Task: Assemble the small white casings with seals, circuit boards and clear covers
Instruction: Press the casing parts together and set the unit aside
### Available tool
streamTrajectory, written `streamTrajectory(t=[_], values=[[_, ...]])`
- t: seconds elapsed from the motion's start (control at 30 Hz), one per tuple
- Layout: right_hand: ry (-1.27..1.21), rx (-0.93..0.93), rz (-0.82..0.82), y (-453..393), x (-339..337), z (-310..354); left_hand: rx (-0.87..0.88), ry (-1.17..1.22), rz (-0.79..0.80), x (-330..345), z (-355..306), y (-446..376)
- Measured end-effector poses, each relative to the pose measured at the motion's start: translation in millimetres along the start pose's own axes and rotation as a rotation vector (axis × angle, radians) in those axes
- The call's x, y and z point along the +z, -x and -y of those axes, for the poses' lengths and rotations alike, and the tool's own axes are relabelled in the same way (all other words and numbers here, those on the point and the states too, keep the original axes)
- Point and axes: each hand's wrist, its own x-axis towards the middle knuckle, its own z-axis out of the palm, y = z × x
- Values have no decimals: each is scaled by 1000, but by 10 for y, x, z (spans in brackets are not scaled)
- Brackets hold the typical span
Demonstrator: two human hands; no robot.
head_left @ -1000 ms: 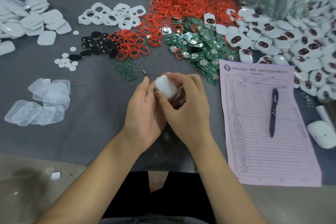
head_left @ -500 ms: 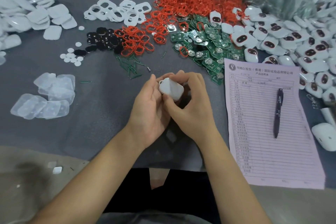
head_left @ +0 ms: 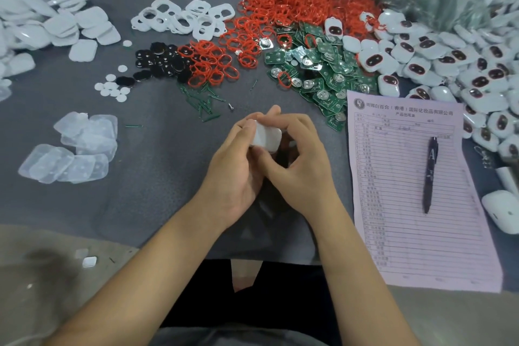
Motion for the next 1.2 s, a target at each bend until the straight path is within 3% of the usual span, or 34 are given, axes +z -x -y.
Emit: streamTrajectory(t=[0.17,0.4,0.57,0.7,0.87,1.2], values=[[-198,167,-90,-16,-37,15,40,24,-14,32,5,-17],[-258,281,-63,-60,-43,54,95,-2,-32,76,10,-1],[-772,589,39,-132,-27,162,80,-77,-31,67,-23,9],[-830,567,51,-171,0,196,112,-166,-8,16,-85,6],[-827,455,45,-185,-17,173,310,-722,-60,-147,-215,25],[-746,418,49,-124,38,100,331,-815,47,-319,-377,64]])
